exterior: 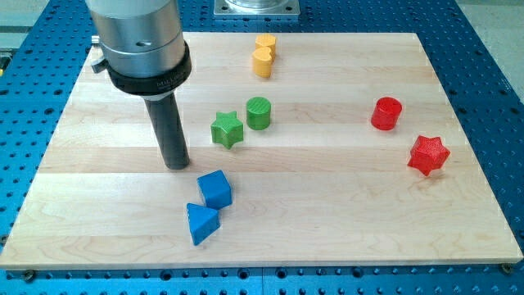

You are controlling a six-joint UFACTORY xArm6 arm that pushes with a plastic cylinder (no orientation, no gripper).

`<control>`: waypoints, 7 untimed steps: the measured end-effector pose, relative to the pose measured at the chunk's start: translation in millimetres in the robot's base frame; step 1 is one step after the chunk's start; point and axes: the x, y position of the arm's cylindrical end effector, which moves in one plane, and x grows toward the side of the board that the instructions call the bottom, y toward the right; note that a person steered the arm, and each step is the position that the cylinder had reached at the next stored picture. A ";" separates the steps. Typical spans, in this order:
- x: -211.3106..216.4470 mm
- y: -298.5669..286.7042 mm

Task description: Move green blocks to the top left of cube

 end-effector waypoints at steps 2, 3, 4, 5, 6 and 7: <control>-100.2 49.5; -114.6 98.5; -100.1 127.8; -48.7 94.5; -32.6 61.4; -58.3 86.7</control>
